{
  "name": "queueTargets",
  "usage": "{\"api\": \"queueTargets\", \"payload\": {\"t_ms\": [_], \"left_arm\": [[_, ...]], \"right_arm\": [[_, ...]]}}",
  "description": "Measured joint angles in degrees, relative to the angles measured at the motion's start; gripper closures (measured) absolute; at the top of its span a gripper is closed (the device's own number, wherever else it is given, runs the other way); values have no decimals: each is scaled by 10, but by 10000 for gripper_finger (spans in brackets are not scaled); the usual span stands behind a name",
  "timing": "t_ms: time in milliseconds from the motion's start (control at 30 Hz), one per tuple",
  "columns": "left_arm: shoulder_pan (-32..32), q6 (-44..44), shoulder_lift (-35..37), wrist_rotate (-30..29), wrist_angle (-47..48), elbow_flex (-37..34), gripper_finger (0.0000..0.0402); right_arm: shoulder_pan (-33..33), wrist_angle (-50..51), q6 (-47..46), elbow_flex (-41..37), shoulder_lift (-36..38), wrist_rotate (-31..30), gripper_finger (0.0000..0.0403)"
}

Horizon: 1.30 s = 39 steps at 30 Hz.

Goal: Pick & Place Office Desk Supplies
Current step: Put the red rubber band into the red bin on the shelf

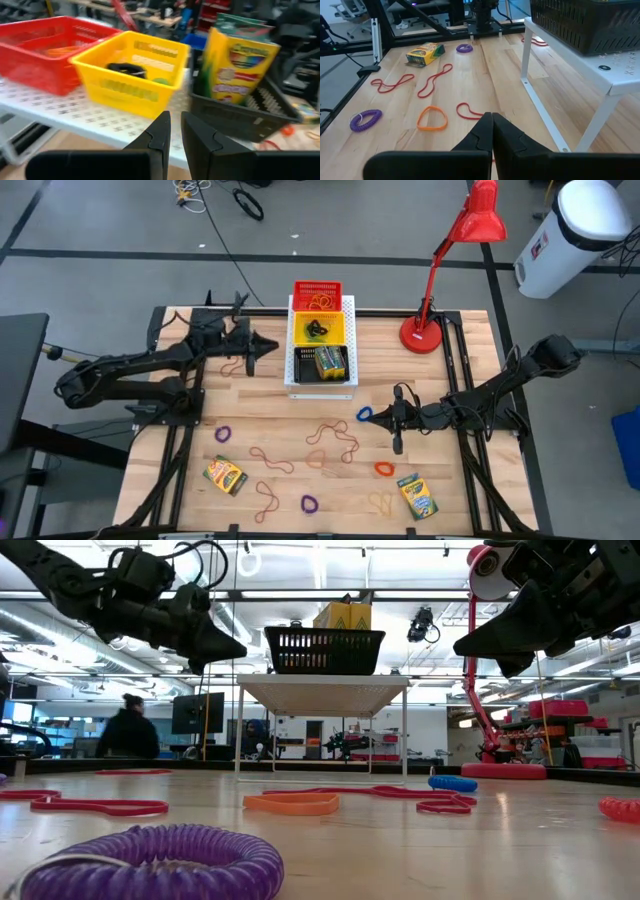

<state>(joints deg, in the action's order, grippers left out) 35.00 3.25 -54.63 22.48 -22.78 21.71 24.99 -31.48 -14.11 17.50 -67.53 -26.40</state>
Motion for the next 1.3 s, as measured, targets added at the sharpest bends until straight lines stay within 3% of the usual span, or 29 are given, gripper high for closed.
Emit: {"api": "queueTargets", "payload": {"t_ms": [233, 367, 733, 1033, 1300], "left_arm": [[-45, 9, 0, -27, -138, -61, 352], [-64, 13, 0, -42, -168, -74, 352], [-93, 58, -1, -47, -194, -77, 352], [-112, -37, -1, 16, -196, -104, 372], [-164, -42, 2, 48, -168, -146, 394]], "right_arm": [[0, 0, 0, 0, 0, 0, 398], [0, 0, 0, 0, 0, 0, 398], [0, 0, 0, 0, 0, 0, 398], [0, 0, 0, 0, 0, 0, 398], [0, 0, 0, 0, 0, 0, 398]]}}
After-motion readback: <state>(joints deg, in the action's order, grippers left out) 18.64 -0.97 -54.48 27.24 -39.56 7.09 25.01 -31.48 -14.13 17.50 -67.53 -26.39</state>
